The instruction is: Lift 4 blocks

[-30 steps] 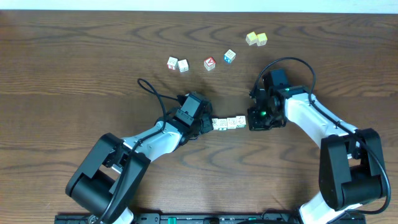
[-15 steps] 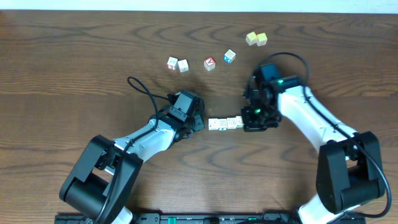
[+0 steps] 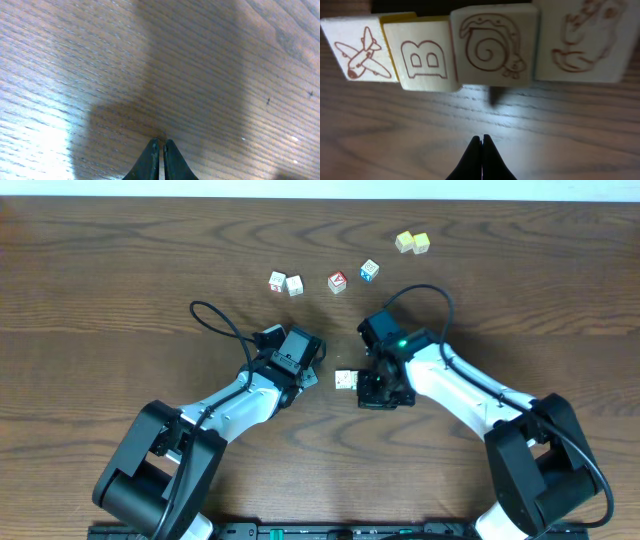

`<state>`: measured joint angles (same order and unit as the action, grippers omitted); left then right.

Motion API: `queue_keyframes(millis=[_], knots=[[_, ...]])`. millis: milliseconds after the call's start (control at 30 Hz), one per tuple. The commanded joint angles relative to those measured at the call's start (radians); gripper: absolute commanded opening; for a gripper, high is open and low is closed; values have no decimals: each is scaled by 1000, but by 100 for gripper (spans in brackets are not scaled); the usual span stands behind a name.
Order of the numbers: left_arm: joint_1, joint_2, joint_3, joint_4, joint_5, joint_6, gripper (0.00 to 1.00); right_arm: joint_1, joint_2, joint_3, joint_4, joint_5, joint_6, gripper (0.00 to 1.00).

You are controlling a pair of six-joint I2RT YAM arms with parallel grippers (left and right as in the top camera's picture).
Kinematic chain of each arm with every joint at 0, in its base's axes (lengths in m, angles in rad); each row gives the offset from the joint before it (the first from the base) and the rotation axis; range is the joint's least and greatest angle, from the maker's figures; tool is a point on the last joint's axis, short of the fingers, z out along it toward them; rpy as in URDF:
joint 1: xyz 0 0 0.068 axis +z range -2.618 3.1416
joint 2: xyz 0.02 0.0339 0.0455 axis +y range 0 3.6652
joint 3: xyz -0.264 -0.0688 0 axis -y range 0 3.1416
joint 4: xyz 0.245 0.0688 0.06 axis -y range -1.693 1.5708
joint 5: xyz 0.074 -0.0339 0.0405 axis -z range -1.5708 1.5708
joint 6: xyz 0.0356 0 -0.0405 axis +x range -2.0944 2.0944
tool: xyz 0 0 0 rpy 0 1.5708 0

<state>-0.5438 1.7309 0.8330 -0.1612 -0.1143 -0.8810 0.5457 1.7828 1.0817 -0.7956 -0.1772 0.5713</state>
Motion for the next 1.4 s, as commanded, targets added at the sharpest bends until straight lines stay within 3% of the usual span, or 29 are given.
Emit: queue_keyframes(millis=[0,300,1367], knots=[[11,19,-11,-26,-48,-27,9,19,-16,-32,33,71,69,1],[11,19,-11,-25,-48,-27,10,25,-16,-44,60,166,71,1],[11,19,-11,-25,-47,-27,11,32,-15,-70,175,180,33,1]])
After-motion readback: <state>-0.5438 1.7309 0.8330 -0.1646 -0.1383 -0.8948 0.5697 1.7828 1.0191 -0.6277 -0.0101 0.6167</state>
